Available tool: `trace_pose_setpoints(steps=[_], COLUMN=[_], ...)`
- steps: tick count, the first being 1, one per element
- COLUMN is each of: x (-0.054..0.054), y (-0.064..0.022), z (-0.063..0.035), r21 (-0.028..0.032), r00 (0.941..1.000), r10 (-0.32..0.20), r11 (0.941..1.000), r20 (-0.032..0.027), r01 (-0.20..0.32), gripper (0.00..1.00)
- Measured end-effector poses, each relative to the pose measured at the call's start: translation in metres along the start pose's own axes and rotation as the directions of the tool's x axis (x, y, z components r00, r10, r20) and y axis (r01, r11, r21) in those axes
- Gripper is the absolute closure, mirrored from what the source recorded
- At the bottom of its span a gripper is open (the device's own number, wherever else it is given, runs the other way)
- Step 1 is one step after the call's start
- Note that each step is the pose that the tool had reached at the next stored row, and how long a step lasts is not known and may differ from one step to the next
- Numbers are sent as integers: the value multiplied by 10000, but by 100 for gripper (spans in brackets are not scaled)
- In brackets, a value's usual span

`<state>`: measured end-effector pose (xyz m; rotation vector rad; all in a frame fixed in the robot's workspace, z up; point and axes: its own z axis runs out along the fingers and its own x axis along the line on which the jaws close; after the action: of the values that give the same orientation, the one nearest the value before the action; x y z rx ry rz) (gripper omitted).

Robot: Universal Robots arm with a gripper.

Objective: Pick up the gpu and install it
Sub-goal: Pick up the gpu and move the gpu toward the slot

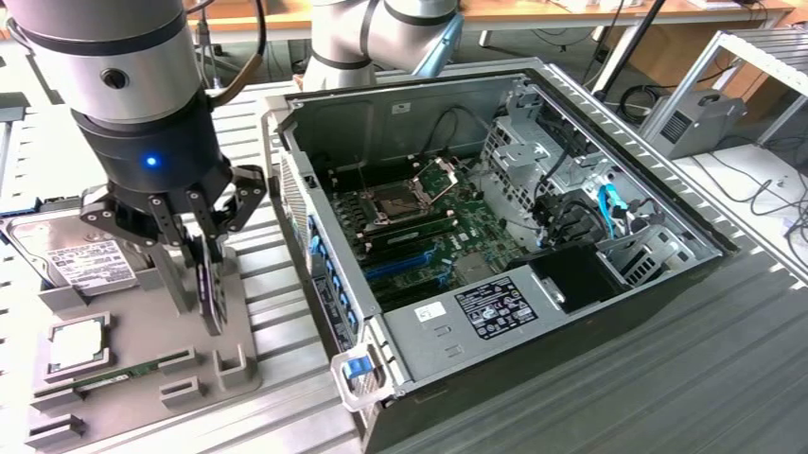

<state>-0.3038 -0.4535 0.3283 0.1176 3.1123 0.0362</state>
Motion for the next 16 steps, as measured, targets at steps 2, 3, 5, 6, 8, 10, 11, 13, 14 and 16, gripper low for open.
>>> trace_pose_setpoints(steps=[2,3,5,6,8,10,11,13,14,16], x=[-1,-1,-1,-1,-2,-2,-2,-3,-3,-3], y=[0,0,1,1,1,2,2,2,2,3], z=[-14,-21,-34,-39,-54,-70,-79,-94,-100,-114], r21=[0,0,-1,0,0,0,0,0,0,0], r00=[10000,10000,10000,10000,10000,10000,10000,10000,10000,10000], r10=[-1,-1,-1,0,0,-1,0,0,0,-1], r11=[10000,10000,10000,10000,10000,10000,10000,10000,10000,10000], r20=[0,0,0,0,0,0,0,0,0,1], r01=[1,1,1,0,0,1,0,0,0,1], gripper=[74,74,74,74,74,74,74,74,74,74])
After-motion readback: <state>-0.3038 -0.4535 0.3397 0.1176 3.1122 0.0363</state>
